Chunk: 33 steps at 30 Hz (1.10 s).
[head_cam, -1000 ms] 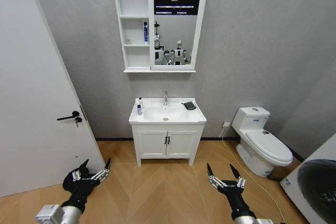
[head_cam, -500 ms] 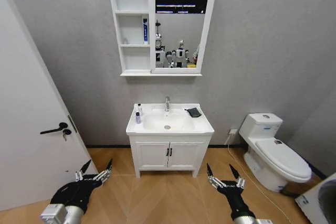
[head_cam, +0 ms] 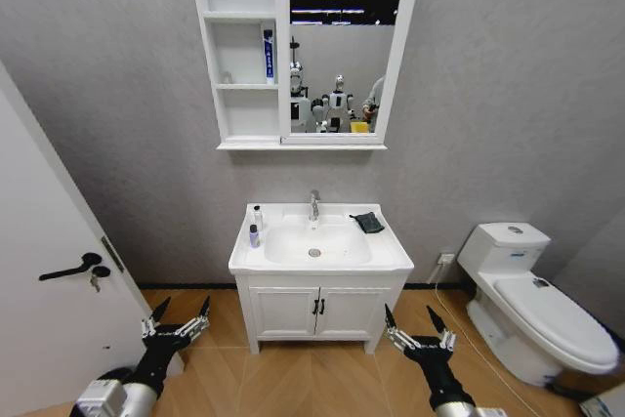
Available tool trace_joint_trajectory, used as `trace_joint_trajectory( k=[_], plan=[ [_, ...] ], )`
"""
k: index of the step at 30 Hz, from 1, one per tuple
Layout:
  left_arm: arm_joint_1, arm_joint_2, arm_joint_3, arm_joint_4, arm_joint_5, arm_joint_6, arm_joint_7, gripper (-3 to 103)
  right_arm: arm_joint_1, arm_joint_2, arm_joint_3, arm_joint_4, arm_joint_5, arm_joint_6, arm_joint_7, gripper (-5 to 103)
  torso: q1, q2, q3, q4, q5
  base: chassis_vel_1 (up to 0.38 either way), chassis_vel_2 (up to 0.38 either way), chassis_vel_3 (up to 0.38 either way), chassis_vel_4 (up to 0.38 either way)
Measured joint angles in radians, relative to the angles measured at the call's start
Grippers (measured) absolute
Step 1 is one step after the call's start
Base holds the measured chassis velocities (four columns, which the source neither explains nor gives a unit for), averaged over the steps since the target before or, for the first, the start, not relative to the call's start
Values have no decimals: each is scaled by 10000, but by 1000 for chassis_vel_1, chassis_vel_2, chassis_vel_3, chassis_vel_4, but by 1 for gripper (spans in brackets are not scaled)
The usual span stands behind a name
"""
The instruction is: Move facial cleanser and shampoo from washbasin to cabinet, then wipe washbasin with towel.
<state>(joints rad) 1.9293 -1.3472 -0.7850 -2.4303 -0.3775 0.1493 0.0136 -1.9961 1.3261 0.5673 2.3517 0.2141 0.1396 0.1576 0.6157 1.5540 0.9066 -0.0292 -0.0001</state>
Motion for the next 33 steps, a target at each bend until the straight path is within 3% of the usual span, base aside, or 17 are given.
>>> trace_joint_trajectory(
  k=[5,10,16,18,23,33],
  plan=[
    [-1,76,80,35,63,-7,15,101,50,-53,36,-108,-52,-12,27,100,0,-1,0,3,5,-208,199,213,-209],
    [-4,212,140,102,81,-9,28,94,132,-47,36,-297,-237,-50,123,100,0,0,0,0,1,-188,190,184,-186],
    [-166,800,466,516,64,-7,113,98,325,-128,240,-822,-903,-41,232,100,6,-2,2,6,3,-92,107,121,-98],
    [-703,1330,913,1151,-93,0,139,98,283,-143,357,-1102,-951,42,10,100,3,-2,1,0,3,0,0,0,0],
    [-2174,1831,1718,2471,-195,33,144,98,124,-119,444,-1293,-924,383,-418,100,-6,1,-2,-1,-1,6,-11,-7,9],
    [-4273,2596,3130,4391,-616,4,174,99,-12,-165,420,-1373,-452,510,-306,100,-1,1,1,3,1,0,0,0,0]
  ],
)
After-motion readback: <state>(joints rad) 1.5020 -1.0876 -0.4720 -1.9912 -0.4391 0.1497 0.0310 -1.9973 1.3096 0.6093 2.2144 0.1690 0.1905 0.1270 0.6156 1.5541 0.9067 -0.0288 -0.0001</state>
